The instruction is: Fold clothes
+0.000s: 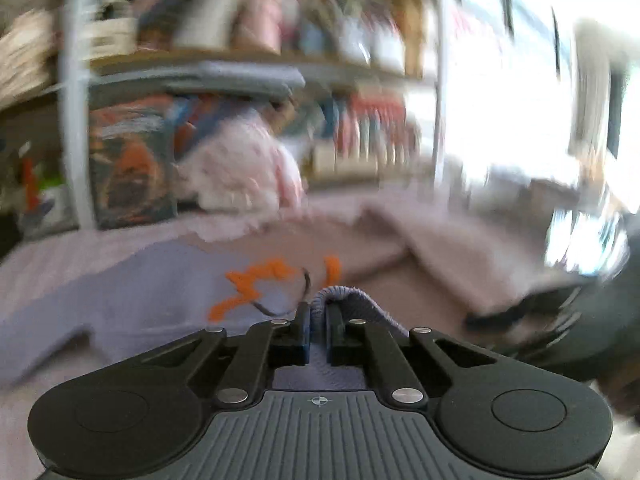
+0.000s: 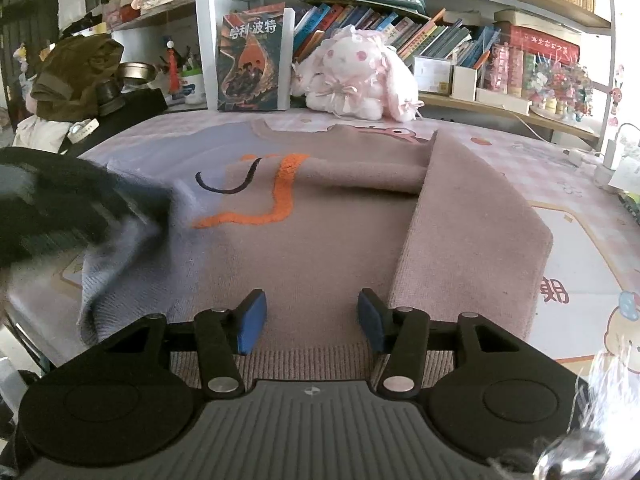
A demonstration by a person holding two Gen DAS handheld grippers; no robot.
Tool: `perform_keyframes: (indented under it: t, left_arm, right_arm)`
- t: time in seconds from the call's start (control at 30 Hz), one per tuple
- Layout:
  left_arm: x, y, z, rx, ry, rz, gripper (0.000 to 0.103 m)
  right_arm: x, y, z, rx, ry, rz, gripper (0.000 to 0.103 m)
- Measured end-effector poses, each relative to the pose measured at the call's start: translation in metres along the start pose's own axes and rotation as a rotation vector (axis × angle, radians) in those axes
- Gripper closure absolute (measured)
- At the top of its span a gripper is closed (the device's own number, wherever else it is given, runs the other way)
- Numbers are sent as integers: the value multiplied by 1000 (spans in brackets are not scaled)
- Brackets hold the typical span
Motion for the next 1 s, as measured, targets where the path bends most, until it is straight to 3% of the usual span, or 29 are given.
perform_keyframes:
  t: [0.07, 0.17, 0.3, 0.4, 0.47, 0.53, 0.57, 0.63, 0.7, 0.87, 1.0]
  left_arm:
    - [0, 46, -2, -67, 66, -84, 97]
    - [12, 105, -22, -85, 167, -140, 97]
    - [29, 127, -58, 55, 301, -79, 93]
    - [41, 133, -71, 126, 316, 10, 92]
    - [53, 140, -70, 108, 343, 37, 87]
    - [66, 146, -62, 29, 383, 54, 82]
    - [72, 149, -58, -11, 403, 63, 72]
    - [82, 134, -53, -34, 429, 94, 56]
    - [92, 120, -48, -58, 455, 125, 34]
    - [111, 69, -50, 6, 441, 217, 34]
    - [119, 38, -51, 54, 443, 219, 34]
  right_arm:
    - [0, 0, 1, 4, 2, 0, 54]
    - [1, -1, 2, 13, 8, -1, 54]
    - [1, -1, 4, 25, 14, -3, 54]
    - [1, -2, 5, 33, 21, -2, 54]
    - [1, -2, 5, 36, 24, 0, 54]
    - [1, -3, 6, 38, 27, -1, 54]
    - [1, -3, 6, 38, 26, -2, 53]
    - [2, -3, 6, 37, 24, -4, 52]
    - [4, -3, 5, 36, 24, -8, 52]
    - [4, -3, 4, 31, 18, -8, 52]
    - [5, -2, 3, 17, 10, -22, 54]
Point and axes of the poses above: each gripper's, at about its wrist camera, not at the fingertips, and y roughly against the way its jaws point, x to its left, z to its top, the point moved 2 cm from there along -y, roughly the way its jaws point, and after that the axes turned 5 degrees about -z, right-handed, at the moved point
